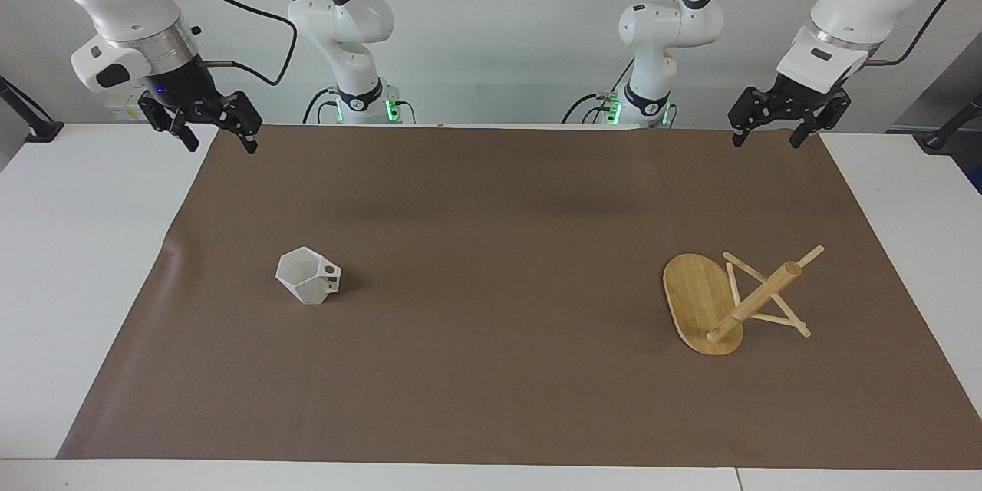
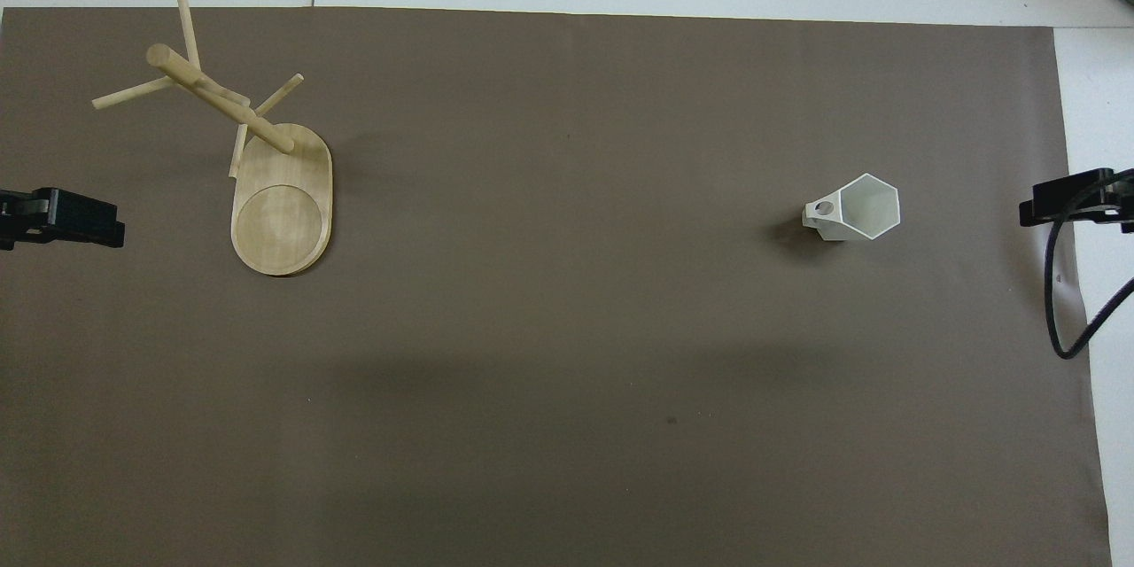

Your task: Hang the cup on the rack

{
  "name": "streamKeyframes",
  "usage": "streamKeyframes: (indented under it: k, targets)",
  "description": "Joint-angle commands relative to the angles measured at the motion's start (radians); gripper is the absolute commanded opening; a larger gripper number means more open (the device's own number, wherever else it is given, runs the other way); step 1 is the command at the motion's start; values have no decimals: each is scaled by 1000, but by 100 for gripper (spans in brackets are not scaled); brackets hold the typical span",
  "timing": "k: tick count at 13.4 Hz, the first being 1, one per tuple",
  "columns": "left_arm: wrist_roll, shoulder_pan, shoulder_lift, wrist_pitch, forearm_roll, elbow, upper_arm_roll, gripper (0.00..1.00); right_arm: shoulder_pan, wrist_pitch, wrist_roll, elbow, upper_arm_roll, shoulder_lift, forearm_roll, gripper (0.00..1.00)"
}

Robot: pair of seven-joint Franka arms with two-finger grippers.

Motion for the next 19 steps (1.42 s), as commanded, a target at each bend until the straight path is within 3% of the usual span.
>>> streamKeyframes:
  k: [1, 5, 11, 19]
  targets:
    - [8, 0, -23, 1, 11, -23, -13, 100, -4, 74, -26, -63, -6, -32, -8, 100]
    - [5, 9, -23, 1, 11, -26, -13, 100, -4, 239, -29, -172, -10, -61, -8, 100]
    - [6, 1, -38, 32, 9, -68, -14, 100, -2, 385, -23, -223, -12, -29, -8, 100]
    - [1, 1, -49, 50, 9, -85, -16, 100, 0, 548, -28, -292, -9, 109, -10, 100]
